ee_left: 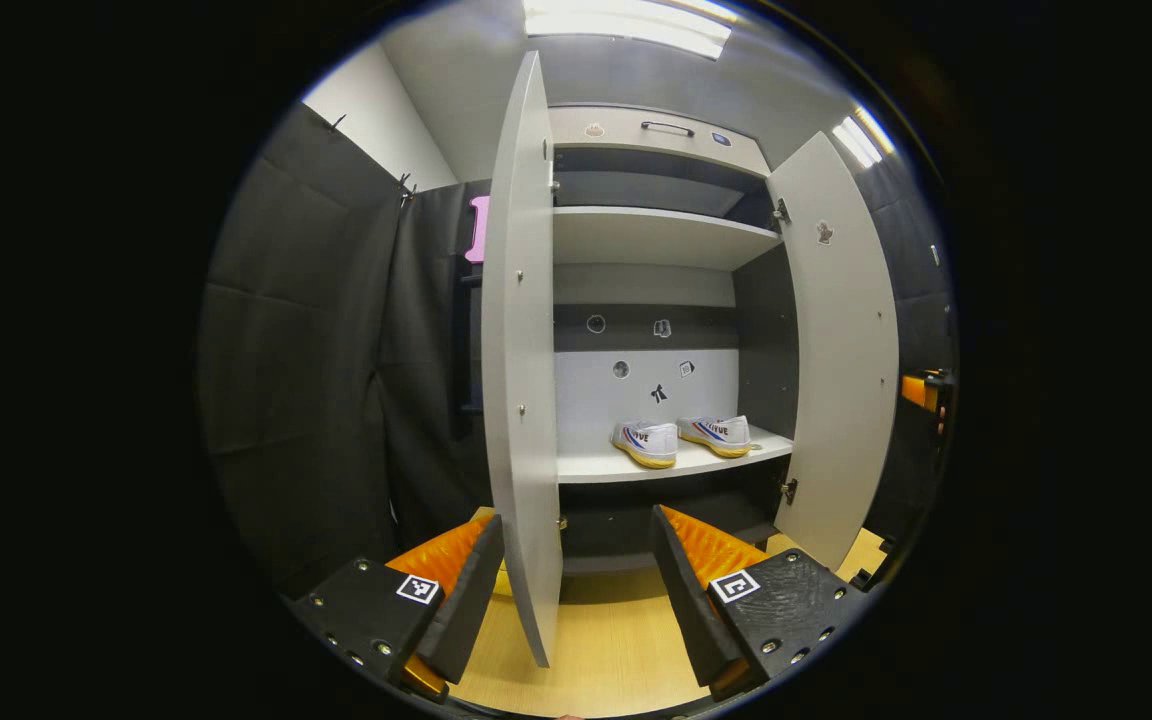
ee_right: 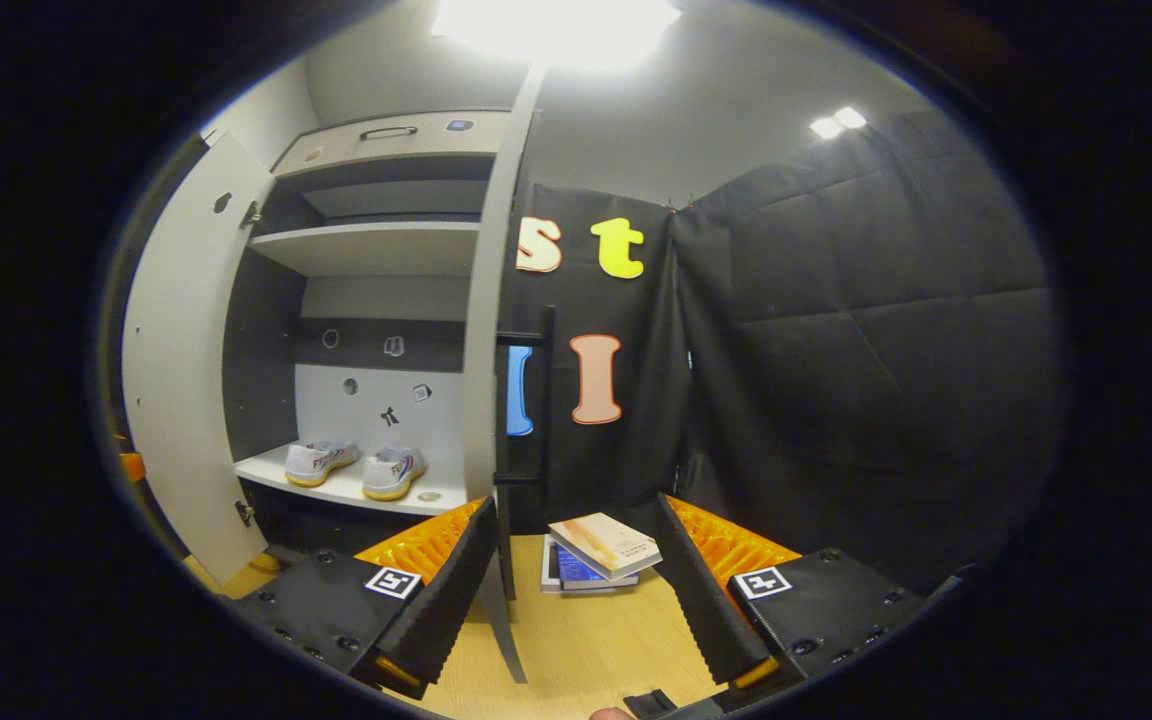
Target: Grab one shoe with the right hand and put it into the shoe cabinet, grab the other shoe with the left hand and put it into the shoe cabinet; then close the right door with the right hand and the left door with the left hand.
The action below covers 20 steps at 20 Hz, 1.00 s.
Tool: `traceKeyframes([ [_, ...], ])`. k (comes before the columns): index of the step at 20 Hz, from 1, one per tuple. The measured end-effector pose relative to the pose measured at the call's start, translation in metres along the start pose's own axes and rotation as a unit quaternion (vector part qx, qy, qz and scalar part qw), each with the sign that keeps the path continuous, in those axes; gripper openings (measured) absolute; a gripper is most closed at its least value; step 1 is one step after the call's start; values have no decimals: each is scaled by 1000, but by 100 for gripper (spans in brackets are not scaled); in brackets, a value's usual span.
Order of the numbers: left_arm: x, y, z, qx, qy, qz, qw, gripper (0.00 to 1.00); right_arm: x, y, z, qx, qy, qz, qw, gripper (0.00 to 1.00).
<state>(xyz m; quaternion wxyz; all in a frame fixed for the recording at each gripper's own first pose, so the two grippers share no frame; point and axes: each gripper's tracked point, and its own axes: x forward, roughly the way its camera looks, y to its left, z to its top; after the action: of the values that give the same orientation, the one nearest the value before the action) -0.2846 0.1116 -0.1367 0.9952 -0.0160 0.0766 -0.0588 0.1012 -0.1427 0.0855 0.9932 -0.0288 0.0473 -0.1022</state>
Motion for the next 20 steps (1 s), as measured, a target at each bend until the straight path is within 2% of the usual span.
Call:
traceKeyframes([
  [5, -1, 18, 0, -5, 1, 18, 1000, 79, 25, -29, 6, 9, 6, -58, 998, 98],
  [7, -3, 27, -1, -9, 2, 26, 1000, 79, 35, -29, 10, 11, 10, -69, 998, 98],
  [12, -12, 59, -2, -8, 4, 53, 999, 79, 51, -21, 15, 14, 7, -78, 997, 98],
  [14, -14, 73, -3, -10, 5, 63, 998, 79, 50, -21, 17, -3, 1, -82, 997, 95],
  [15, -16, 79, -3, -11, 5, 67, 998, 79, 48, -19, 19, -8, -1, -81, 997, 91],
  [16, -17, 86, -2, -11, 4, 70, 997, 79, 46, -15, 20, -12, 0, -79, 997, 94],
  [17, -18, 92, -1, -10, 3, 75, 997, 79, 44, -14, 20, -12, 0, -79, 997, 91],
  [20, -17, 103, 1, -13, 1, 79, 997, 79, 40, -5, 20, -9, 1, -74, 997, 91],
])
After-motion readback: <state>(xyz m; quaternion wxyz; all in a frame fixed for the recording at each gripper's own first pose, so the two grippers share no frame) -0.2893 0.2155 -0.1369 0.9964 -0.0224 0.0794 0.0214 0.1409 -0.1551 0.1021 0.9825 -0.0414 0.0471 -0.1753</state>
